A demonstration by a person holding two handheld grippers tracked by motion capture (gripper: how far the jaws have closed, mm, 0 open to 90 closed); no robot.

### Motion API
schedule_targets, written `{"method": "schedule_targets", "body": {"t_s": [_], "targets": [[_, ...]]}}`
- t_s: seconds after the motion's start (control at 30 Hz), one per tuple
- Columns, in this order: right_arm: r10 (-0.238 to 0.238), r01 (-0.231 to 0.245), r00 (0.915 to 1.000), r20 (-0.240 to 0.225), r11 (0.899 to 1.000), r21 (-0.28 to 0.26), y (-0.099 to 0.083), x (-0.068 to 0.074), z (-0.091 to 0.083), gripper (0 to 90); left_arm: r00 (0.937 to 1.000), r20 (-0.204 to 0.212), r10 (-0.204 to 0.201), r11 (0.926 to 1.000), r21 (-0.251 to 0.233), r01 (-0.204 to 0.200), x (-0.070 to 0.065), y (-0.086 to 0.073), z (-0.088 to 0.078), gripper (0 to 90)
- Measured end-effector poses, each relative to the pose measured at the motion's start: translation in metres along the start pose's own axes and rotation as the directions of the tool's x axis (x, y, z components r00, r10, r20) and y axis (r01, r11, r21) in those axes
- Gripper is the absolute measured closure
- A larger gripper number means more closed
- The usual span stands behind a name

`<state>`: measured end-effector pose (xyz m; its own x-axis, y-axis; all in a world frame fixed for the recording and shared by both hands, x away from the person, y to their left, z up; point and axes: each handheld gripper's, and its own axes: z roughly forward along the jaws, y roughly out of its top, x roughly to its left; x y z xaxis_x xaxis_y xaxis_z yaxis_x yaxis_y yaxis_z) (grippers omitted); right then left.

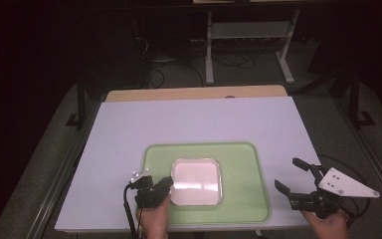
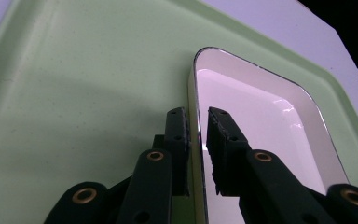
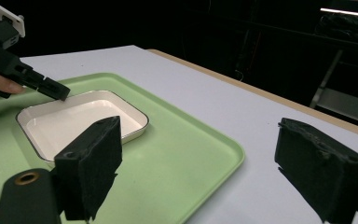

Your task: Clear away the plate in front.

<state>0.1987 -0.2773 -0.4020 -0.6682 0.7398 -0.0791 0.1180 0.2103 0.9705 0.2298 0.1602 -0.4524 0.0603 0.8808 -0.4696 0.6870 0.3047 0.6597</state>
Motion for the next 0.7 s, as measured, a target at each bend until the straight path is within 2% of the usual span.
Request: {"method": "schedule_targets", "body": {"t_s": [0.17,0.2,0.3,0.4,0.43,0.57,0.63,0.7], "targets": [[0.000,0.000,1.0000,0.000,1.000,0.001,0.000,0.000,0.000,13.9,0.9989,-0.001,0.046,0.9986,-0.026,-0.046,-0.001,0.002,-0.008,76.0],[-0.001,0.001,1.0000,-0.001,1.000,0.004,0.000,0.000,0.001,13.9,0.9985,-0.003,0.054,0.9975,-0.045,-0.054,-0.001,0.003,-0.011,74.3],[0.000,0.000,1.0000,-0.002,1.000,0.007,-0.001,0.000,0.002,13.9,0.9976,0.004,0.070,0.9962,-0.052,-0.070,-0.002,0.003,-0.013,72.7],[0.001,-0.001,1.0000,0.000,1.000,0.013,-0.001,-0.001,0.004,13.9,0.9936,0.017,0.112,0.9922,-0.058,-0.110,-0.004,0.004,-0.016,70.3],[0.001,-0.001,1.0000,0.000,1.000,0.013,-0.001,-0.001,0.004,13.9,0.9936,0.017,0.112,0.9922,-0.058,-0.110,-0.004,0.004,-0.016,69.5],[0.004,-0.005,1.0000,0.001,1.000,0.021,-0.002,-0.002,0.005,13.9,0.9875,0.040,0.153,0.9860,-0.074,-0.149,-0.006,0.010,-0.020,65.2],[0.006,-0.006,1.0000,-0.001,1.000,0.023,-0.002,-0.002,0.006,13.9,0.9814,0.038,0.188,0.9793,-0.083,-0.185,-0.008,0.011,-0.022,61.8],[0.008,-0.008,1.0000,0.000,1.000,0.026,-0.003,-0.002,0.007,13.9,0.9755,0.060,0.211,0.9749,-0.085,-0.206,-0.010,0.013,-0.023,59.3]]}}
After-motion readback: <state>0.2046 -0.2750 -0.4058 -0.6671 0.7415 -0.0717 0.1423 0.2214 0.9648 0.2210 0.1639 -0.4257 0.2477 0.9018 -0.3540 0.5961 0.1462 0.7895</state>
